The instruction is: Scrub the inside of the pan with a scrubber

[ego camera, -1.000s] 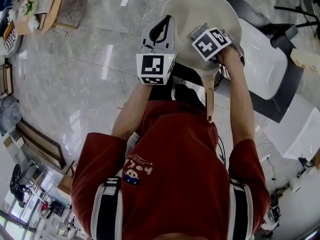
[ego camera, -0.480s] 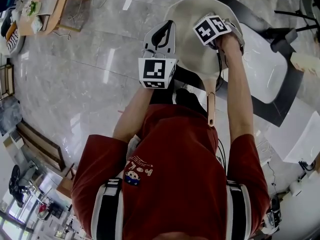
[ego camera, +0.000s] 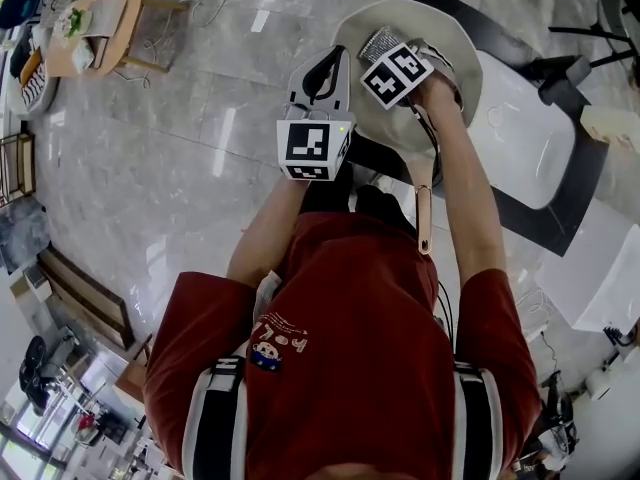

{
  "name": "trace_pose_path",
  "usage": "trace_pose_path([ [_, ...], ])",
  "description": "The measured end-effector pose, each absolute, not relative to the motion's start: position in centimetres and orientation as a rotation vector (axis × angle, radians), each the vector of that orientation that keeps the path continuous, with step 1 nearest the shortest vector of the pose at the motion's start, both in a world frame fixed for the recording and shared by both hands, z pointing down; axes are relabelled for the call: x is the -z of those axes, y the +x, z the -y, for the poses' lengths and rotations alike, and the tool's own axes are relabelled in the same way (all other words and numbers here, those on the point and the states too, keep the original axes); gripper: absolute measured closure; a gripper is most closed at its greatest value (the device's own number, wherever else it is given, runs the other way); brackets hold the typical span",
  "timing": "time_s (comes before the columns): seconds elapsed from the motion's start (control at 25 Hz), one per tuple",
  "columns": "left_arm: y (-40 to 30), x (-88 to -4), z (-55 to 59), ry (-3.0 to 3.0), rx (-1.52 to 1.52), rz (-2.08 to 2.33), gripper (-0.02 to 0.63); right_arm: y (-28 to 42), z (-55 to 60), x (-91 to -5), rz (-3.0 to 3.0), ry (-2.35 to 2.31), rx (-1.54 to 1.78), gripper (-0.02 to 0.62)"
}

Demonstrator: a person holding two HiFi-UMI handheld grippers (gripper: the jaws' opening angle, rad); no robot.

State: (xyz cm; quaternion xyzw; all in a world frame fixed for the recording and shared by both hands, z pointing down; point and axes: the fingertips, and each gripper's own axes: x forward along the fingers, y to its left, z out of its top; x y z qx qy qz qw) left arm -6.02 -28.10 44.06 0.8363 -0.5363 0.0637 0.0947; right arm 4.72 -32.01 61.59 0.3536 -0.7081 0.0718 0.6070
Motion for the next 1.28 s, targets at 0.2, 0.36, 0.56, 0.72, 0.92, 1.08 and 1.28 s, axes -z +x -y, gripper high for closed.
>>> trace_pose_path([
  [0.2,-5.7,-43.3,27.8,2.49,-0.186,1.587,0.601,5.2,31.3,-60.4,1.694,0.889,-0.211,0.508],
  [0.36,-5.2,-43.0,27.4,2.504,-0.181,1.575,0.601,6.5,30.6,-58.8,1.711,0.959,-0.237,0.508],
  [0.56,-3.7,-42.6,26.9,2.533,-0.172,1.548,0.601,8.6,29.4,-56.7,1.724,1.047,-0.239,0.509],
  [0.72,-2.4,-41.4,26.5,2.555,-0.151,1.529,0.601,10.0,28.5,-53.3,1.779,1.137,-0.219,0.511],
  [0.92,-0.6,-39.2,26.2,2.604,-0.103,1.506,0.601,12.5,27.2,-48.6,1.865,1.316,-0.227,0.511],
  [1.08,1.0,-37.4,25.7,2.642,-0.072,1.484,0.601,15.4,25.8,-45.1,1.909,1.477,-0.232,0.511],
  [1.28,2.8,-35.8,25.0,2.684,-0.045,1.443,0.601,19.3,23.8,-41.0,1.944,1.68,-0.245,0.512],
])
